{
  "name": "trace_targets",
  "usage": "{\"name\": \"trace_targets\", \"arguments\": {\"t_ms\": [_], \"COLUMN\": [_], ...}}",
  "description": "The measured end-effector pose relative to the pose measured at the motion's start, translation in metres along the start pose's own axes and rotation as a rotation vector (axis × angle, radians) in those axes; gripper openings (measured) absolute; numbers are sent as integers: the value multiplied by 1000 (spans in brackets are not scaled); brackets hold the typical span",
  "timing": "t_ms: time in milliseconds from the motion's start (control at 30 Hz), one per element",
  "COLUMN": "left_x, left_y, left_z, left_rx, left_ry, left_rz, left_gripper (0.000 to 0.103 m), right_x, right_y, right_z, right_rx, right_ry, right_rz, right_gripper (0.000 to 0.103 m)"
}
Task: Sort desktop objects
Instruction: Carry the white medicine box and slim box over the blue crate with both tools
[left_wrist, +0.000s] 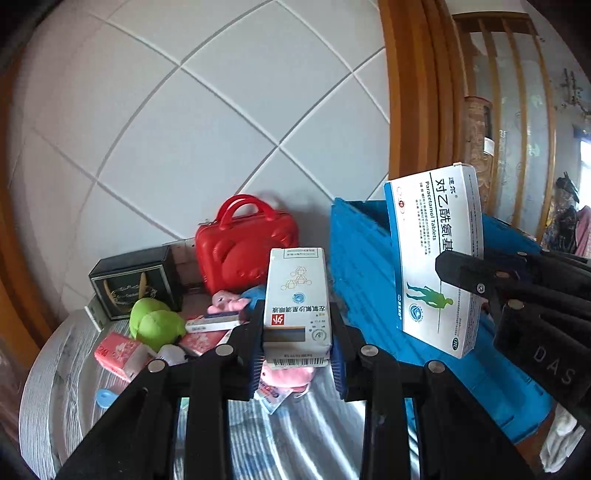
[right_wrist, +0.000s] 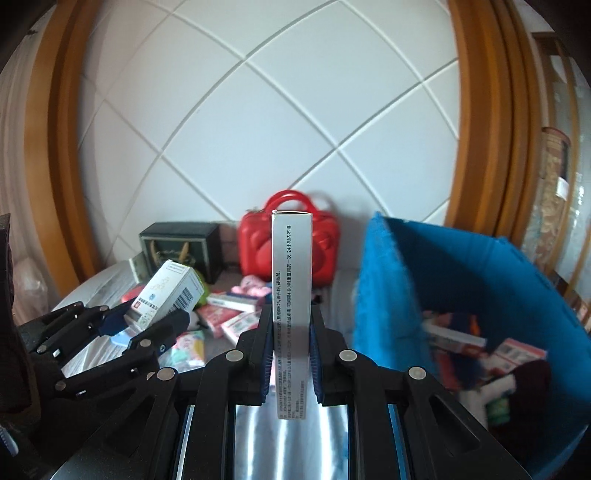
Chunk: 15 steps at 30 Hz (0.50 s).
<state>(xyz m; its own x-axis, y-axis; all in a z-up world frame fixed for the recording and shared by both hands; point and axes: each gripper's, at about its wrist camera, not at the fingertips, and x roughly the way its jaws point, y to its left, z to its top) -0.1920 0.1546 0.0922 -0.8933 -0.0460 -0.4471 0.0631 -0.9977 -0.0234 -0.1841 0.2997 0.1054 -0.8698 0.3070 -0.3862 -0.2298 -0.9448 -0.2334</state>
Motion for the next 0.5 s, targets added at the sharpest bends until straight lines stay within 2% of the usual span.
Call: {"name": "trace_targets", "arguments": {"t_ms": [133,200,333,500], "left_x": [18,30,67,127], "left_y": [-60,-93,-159,-224], "left_z": [35,51,80,97], "left_rx": [49,64,82,98], "left_ry": [17,49,151,312], "left_rz": [-88,-131,-205,-228], "left_gripper": [29,29,29,29], "right_x": [-17,-20,-14,10], "right_y": [-60,-91,-165,-254], "right_z": [17,25,36,34], "right_rx": [8,1,-7,26], "right_ry": [1,16,90,210], "right_rz": [-57,-92,-161,-186], "right_gripper": [17,17,17,17]}}
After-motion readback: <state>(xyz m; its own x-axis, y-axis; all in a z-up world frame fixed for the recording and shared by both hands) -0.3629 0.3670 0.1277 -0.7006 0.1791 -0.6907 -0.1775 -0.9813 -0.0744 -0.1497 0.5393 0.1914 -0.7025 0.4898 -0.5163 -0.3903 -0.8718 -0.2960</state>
